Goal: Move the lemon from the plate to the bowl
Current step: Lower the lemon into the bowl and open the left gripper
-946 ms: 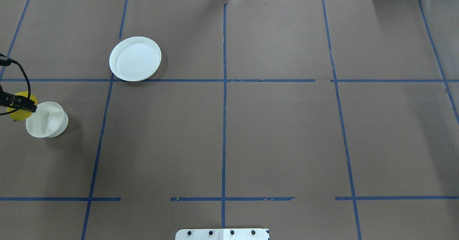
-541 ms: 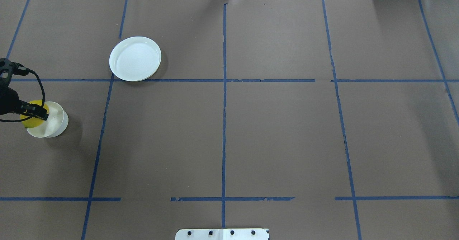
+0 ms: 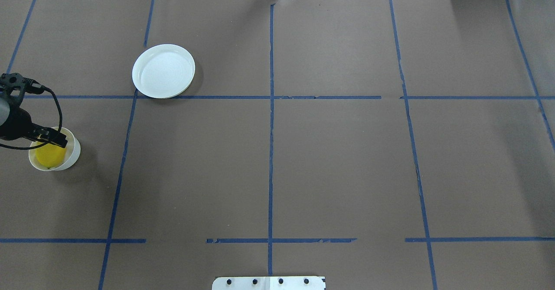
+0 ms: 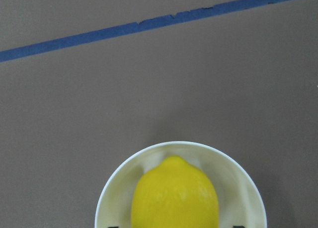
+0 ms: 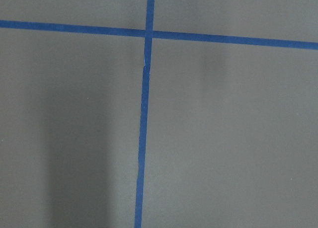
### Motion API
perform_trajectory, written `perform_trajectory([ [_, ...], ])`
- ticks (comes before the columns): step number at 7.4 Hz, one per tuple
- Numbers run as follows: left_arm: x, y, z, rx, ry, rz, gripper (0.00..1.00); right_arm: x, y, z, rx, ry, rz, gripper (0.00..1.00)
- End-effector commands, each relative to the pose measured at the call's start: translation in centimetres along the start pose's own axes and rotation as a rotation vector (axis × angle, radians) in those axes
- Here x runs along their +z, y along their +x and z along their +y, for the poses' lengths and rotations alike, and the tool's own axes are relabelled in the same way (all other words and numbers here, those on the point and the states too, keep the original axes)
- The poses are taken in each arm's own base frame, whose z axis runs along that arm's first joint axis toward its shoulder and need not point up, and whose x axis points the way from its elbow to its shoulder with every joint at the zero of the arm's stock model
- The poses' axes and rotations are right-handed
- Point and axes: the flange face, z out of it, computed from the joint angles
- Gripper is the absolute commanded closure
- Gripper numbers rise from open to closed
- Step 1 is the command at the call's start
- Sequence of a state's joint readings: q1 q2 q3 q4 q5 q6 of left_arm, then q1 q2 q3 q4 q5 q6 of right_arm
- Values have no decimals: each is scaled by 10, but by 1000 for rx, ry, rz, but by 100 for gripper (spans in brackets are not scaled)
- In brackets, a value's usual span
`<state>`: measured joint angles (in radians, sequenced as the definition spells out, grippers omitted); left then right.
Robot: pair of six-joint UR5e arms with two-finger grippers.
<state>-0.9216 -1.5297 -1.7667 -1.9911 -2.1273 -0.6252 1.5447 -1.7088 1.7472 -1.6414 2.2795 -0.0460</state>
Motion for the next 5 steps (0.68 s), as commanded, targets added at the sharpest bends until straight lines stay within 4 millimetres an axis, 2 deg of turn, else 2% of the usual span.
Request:
perform_trajectory([
  [1, -7, 6, -2, 21, 11, 11, 0, 0, 0, 0, 0, 0, 0, 0],
  [2, -11, 4, -2, 50, 16, 9, 0, 0, 0, 0, 0, 0, 0, 0],
  [3, -32, -30, -5, 110, 37, -8, 0, 0, 0, 0, 0, 0, 0, 0],
  [4, -62, -86, -2, 103, 54, -2, 0, 0, 0, 0, 0, 0, 0, 0],
  [5, -100, -150, 3, 77, 68, -32, 0, 0, 0, 0, 0, 0, 0, 0],
])
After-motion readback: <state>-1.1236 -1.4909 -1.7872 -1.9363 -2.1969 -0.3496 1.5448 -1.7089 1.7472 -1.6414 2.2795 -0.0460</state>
